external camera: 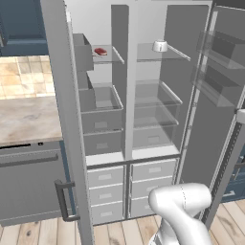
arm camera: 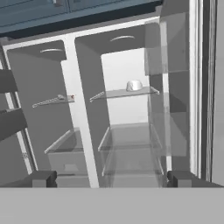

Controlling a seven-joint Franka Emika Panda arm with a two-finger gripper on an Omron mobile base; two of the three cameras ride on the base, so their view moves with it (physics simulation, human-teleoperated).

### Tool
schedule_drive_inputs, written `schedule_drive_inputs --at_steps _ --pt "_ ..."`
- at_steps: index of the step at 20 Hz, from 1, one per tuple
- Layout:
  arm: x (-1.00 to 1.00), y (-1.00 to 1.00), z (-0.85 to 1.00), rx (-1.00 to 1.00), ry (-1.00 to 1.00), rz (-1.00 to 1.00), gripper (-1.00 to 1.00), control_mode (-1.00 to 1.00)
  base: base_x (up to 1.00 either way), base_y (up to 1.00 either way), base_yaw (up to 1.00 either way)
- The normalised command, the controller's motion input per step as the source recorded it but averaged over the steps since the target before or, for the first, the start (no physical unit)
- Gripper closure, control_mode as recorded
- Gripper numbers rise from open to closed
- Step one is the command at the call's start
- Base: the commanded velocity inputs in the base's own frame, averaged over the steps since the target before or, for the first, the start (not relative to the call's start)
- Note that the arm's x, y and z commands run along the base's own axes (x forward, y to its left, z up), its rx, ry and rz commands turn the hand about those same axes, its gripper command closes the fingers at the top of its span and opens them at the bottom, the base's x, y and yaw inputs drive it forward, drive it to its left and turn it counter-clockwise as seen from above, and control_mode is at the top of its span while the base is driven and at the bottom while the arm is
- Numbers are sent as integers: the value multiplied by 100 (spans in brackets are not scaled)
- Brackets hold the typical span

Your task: There's a fish in the fridge that needs to be moved to the freezer for freezing. Pick up the fish from the fridge, place it on any shelf in the freezer, and close the fridge and freezer doors when done.

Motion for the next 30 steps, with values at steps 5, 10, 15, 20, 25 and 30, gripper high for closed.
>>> schedule_drive_inputs --at_steps 5,10,15,20,25,30 --pt "-5 -57 0 3 -16 3 -100 -100 0 0 0" --pt "10 -50 -3 0 -17 0 -100 -100 0 0 0" --pt "20 -63 -16 1 -25 0 -100 -100 0 0 0" --pt "24 -58 -17 0 -14 0 -100 -100 0 0 0" --pt "52 -65 -19 0 -3 0 -100 -100 0 0 0" --pt "51 -68 -19 0 0 0 -100 -100 0 0 0"
